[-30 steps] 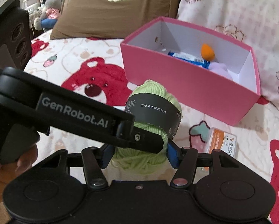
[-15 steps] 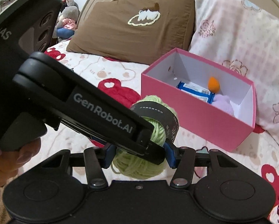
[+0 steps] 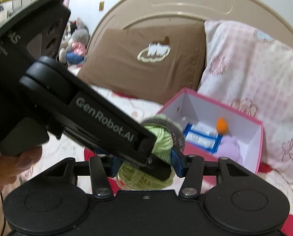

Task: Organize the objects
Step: 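Lift the green yarn ball with the left gripper and carry it into the pink box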

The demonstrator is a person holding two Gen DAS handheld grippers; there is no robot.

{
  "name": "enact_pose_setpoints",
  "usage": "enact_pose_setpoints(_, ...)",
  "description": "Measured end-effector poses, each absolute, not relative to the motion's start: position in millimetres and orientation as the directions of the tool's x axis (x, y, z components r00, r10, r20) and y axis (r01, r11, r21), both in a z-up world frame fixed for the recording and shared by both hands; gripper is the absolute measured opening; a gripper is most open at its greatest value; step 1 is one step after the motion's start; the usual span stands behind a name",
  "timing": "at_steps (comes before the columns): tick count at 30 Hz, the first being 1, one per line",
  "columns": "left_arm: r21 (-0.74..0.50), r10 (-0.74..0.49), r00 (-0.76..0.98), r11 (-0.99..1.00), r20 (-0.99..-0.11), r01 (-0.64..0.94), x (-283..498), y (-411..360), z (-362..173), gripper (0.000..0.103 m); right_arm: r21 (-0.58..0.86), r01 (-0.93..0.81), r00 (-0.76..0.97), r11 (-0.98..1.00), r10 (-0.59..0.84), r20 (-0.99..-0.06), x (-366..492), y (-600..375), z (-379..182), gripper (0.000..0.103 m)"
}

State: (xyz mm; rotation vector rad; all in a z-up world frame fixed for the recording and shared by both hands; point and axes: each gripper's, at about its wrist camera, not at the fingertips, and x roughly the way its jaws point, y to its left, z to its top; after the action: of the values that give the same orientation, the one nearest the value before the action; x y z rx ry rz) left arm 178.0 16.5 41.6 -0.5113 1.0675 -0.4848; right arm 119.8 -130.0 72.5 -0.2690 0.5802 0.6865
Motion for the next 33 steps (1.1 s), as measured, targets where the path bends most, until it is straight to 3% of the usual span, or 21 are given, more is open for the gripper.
enact_pose_setpoints(15,-0.572,-0.519,0.468,0.820,-0.715,0.035,265.7,10.4,42.0,0.054,0.044,-0.671,0.629,0.740,0.600,-0.494,201.0,-122.1,75.2,0.050)
enact_pose_setpoints(33,-0.447,-0.394,0.363,0.892,-0.844,-0.071,356.9,-16.9,-15.8,0.052,0.263,-0.561,0.637,0.785,0.612,-0.468,289.0,-136.8,0.1,0.050)
